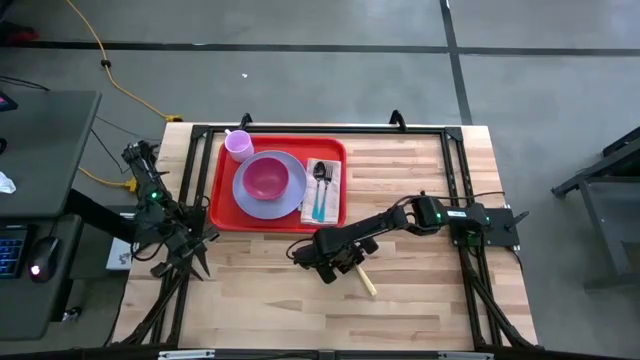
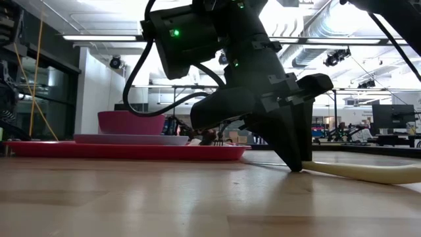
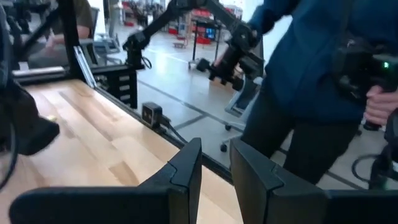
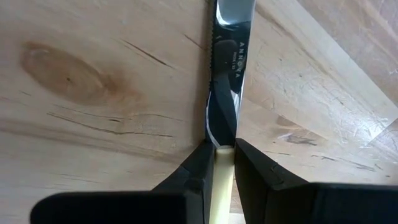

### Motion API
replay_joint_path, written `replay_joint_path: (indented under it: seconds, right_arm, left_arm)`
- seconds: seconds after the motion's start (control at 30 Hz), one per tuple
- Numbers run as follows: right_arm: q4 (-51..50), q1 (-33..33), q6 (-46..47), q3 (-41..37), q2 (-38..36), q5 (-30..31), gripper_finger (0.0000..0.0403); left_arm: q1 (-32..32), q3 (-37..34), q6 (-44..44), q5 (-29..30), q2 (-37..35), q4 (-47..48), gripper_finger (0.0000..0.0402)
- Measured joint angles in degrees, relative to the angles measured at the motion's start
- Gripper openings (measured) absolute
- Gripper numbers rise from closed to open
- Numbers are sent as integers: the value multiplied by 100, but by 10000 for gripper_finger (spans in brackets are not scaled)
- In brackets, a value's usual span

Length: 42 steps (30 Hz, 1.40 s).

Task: Set up tray
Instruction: Put the yellow knife on top of the brown napkin on the left side of the blue fork on the red tray

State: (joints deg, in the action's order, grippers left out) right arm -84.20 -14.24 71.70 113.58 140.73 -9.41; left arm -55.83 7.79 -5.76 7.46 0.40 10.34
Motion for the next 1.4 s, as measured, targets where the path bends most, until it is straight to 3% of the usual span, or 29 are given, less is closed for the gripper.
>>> replay_joint_path:
  seconds: [0.6,0.97,1.4]
  right_arm:
    - [-30,-2,-1,-3,1,-94,44]
    - [-84,-9,-444,-17,15,-181,74]
    - [-65,-22,-903,-11,7,446,118]
  left_arm:
    - [2935,0,200,-2964,4,52,115]
    - [3333,0,-197,-3274,2,53,115]
    - [3333,0,-310,-3281,2,51,115]
